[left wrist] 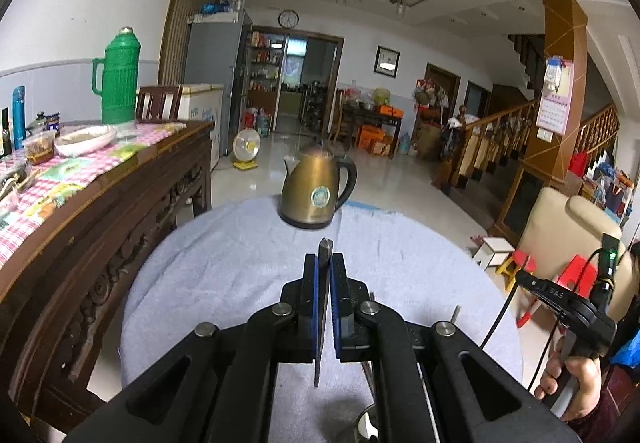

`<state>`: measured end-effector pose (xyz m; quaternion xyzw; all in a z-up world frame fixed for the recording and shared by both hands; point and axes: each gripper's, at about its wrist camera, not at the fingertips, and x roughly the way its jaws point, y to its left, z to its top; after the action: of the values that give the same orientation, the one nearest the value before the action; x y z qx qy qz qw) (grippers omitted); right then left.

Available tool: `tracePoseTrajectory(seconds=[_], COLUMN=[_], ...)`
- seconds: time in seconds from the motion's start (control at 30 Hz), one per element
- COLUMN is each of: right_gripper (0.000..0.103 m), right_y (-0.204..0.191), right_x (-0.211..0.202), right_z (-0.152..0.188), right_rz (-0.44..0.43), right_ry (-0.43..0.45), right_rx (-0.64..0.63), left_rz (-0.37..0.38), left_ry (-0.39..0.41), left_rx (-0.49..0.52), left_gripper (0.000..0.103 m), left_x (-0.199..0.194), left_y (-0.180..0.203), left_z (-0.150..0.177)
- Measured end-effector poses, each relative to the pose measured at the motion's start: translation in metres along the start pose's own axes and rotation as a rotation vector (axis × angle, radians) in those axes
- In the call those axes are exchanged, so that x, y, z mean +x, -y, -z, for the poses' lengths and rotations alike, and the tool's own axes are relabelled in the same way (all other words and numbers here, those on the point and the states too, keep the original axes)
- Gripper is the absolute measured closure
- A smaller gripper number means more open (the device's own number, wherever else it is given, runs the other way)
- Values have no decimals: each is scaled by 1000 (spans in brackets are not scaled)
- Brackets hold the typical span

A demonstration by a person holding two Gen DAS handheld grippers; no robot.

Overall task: Organize utensils
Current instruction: 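Lower the held chopsticks into the grey mesh cup and open both grippers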

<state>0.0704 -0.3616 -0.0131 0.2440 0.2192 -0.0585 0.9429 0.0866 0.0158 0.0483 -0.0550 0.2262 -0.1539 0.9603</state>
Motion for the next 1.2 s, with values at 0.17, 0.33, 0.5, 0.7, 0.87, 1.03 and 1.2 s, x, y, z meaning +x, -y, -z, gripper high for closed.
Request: tracePoseTrajectory(seconds=[0.17,0.33,0.5,0.7,0.87,1.03,1.2], right_gripper=[97,97,97,97,97,97,96], right_y=[-38,-70,-95,-116,-130,-131,-123], right_x=[-35,-70,-91,-101,-86,-71,-64], right_z=[-13,-21,-21,-3,24,51,65], right_rz=[-54,-136,-200,-247,-244,-225,-215], right_ry=[104,176,217,206,154,90,33], right_rx=[-72,-108,-143,-187,-236,-268,-267], left_rz=[25,47,81,120,128,126,107], left_ry=[53,105,150,157,117,20,-70], left_rx=[7,25,41,54,47,2,-5], left_gripper=[98,98,98,98,98,98,98], left_x=[-24,-45,-65,-76,-66,-39,-18], left_y=[7,16,26,37,41,34,30], left_z=[-12,-21,-27,-23,-11,8,26])
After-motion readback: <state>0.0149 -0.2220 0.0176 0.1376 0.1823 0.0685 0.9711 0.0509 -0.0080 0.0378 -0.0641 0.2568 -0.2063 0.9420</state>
